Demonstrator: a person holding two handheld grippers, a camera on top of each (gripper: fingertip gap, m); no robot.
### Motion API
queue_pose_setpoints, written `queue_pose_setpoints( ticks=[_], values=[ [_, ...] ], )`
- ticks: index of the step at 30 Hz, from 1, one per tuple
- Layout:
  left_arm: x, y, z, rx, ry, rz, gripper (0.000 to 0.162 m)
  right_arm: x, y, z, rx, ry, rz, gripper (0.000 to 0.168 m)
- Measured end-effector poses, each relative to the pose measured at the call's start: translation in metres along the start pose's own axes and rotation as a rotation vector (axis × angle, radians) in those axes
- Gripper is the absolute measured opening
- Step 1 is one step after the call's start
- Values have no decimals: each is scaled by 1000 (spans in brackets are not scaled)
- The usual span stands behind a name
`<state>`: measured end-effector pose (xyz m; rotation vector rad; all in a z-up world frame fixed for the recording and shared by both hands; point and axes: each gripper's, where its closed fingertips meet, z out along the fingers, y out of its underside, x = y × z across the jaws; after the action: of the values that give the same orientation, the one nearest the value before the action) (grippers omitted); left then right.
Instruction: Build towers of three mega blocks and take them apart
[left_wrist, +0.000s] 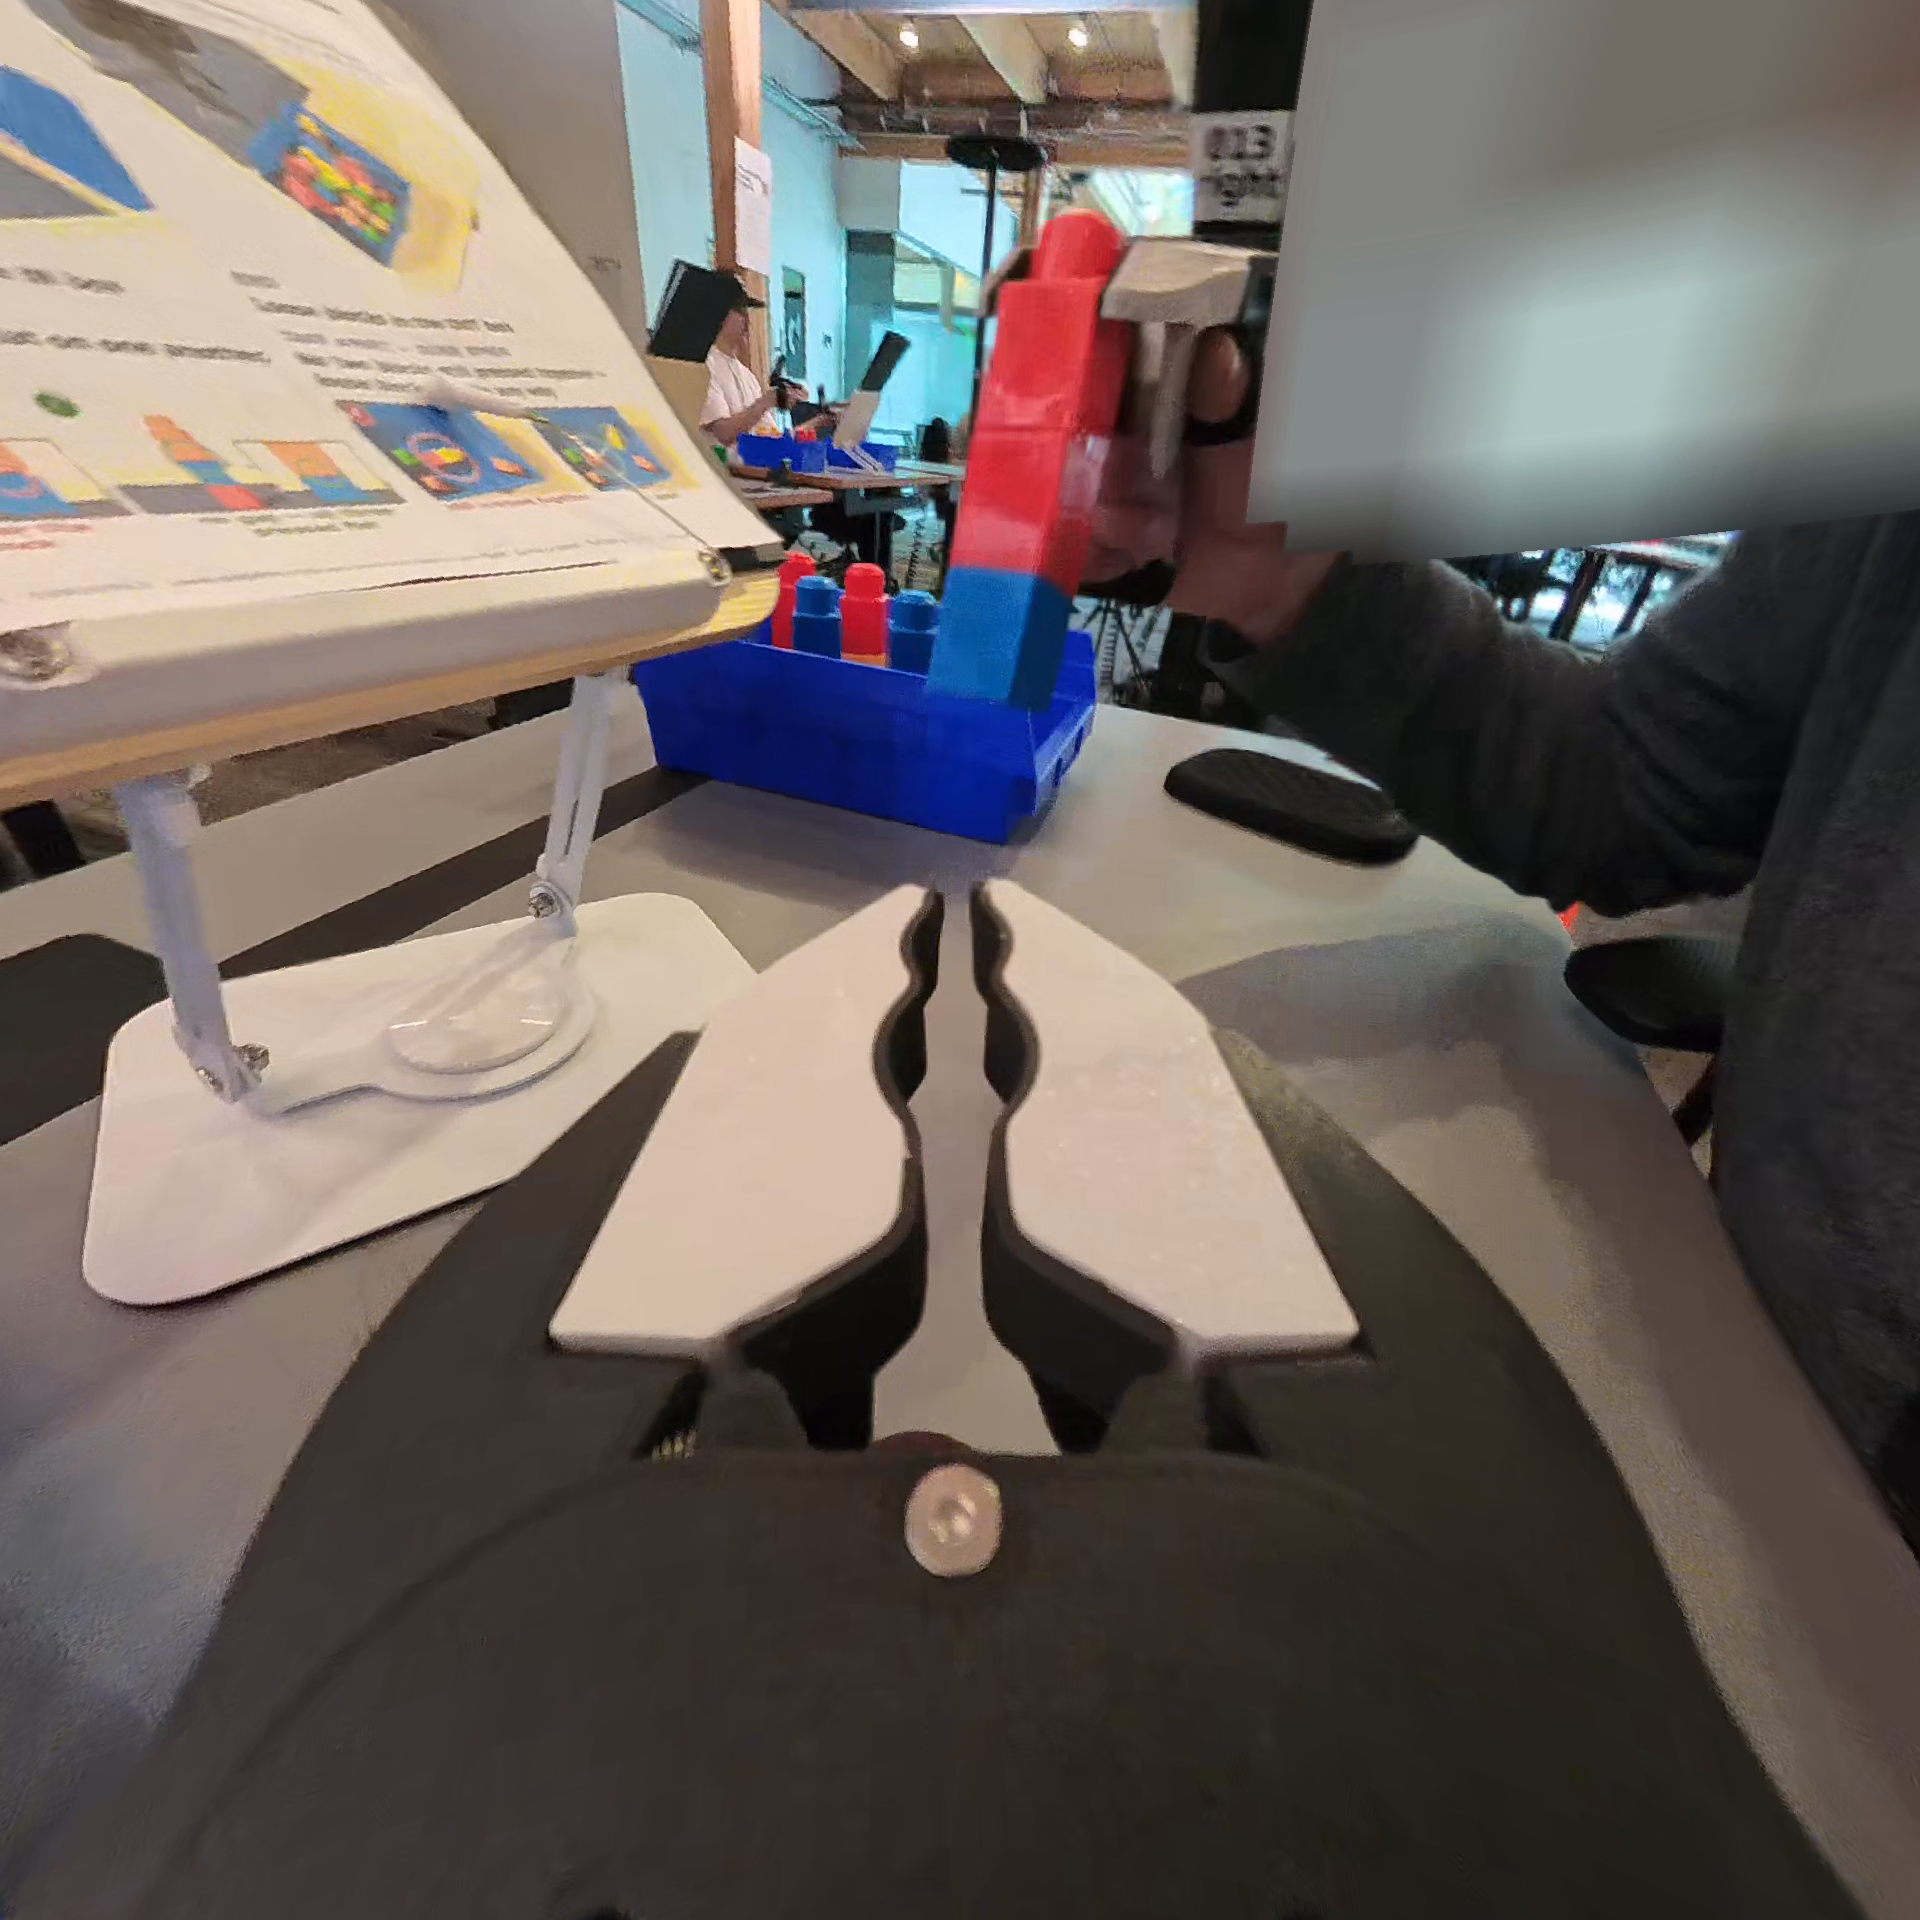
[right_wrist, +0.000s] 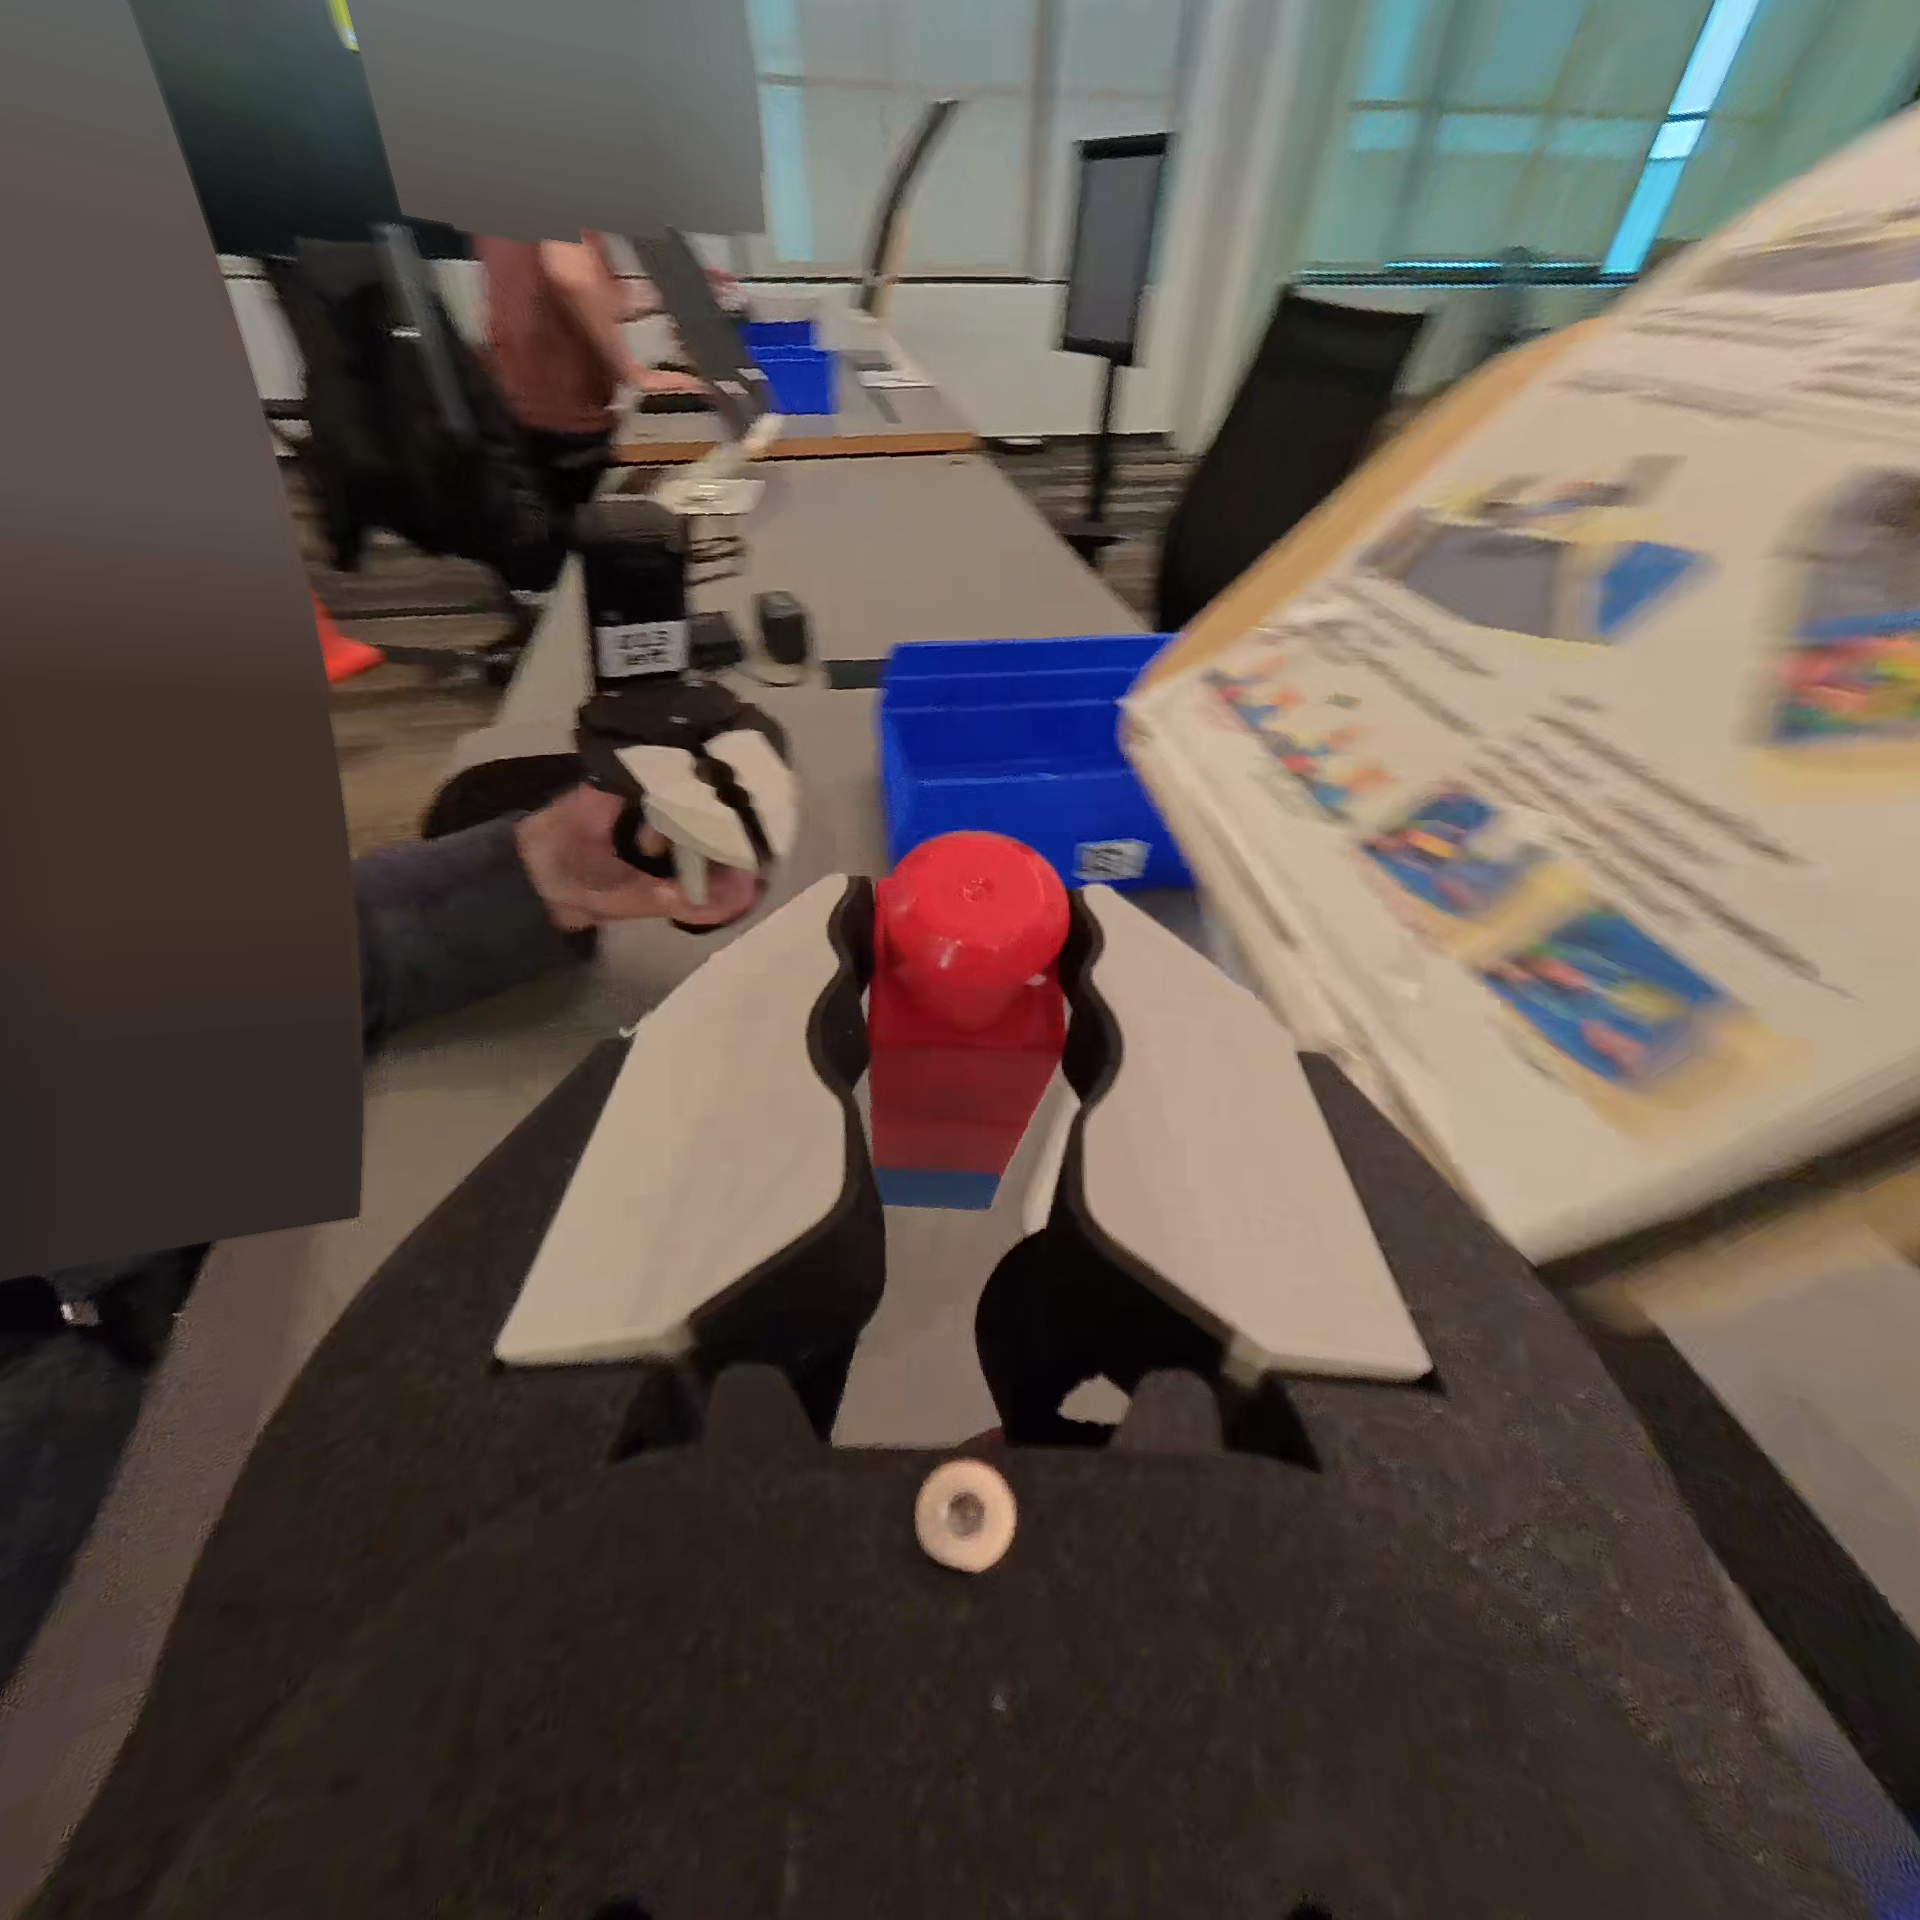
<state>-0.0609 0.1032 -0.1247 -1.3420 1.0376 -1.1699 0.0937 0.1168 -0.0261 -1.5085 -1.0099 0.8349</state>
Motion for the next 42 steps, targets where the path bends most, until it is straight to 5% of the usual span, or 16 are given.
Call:
queue_pose_setpoints(
  ticks=[6, 11, 19, 28, 42],
  values=[
    [-17, 11, 7, -12, -57, -67, 3, 75, 11, -155, -89, 501, -1, 34],
    [-25, 20, 17, -27, -95, -92, 3, 118, 62, -222, -204, 775, 74, 34],
    [-23, 26, 33, -29, -91, -114, 3, 172, 145, -231, -286, 936, 202, 34],
    [-25, 35, 38, -59, -93, -130, 4, 205, 189, -229, -383, 1018, 251, 34],
    [-27, 39, 39, -71, -95, -139, 7, 202, 176, -242, -320, 1040, 276, 51]
  ],
)
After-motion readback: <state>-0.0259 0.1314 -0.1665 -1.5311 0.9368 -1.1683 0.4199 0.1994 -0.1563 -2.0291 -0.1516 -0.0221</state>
